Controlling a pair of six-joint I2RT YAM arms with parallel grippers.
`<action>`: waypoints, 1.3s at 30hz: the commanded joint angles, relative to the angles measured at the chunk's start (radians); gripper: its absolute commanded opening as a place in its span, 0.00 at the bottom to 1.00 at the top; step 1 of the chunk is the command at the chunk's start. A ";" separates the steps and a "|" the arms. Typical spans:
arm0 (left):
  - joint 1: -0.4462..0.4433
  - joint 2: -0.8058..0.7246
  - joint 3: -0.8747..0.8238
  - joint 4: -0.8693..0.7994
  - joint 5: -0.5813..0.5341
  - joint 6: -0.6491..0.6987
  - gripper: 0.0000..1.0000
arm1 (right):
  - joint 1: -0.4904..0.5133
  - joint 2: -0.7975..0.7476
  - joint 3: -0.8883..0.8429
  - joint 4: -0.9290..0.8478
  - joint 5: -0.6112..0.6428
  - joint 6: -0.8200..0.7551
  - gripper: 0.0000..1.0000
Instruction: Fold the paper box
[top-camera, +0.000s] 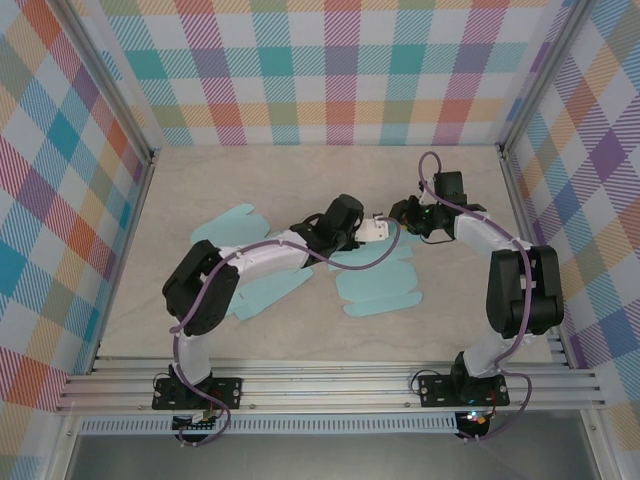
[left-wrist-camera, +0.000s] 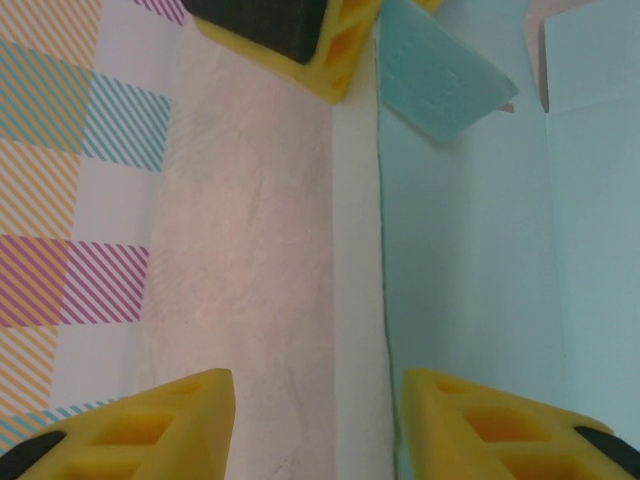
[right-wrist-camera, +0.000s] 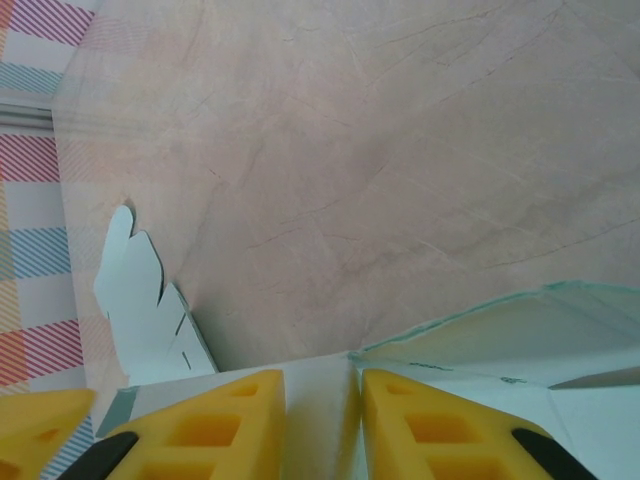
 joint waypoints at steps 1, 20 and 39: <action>0.009 0.036 0.032 -0.028 0.002 0.021 0.40 | 0.007 0.008 0.012 0.033 -0.020 -0.023 0.26; 0.021 -0.004 -0.148 0.329 -0.069 0.144 0.00 | -0.095 -0.223 -0.168 -0.019 0.051 -0.043 0.38; 0.029 -0.053 -0.233 0.464 -0.077 0.124 0.00 | -0.147 -0.122 -0.361 0.134 -0.007 -0.003 0.41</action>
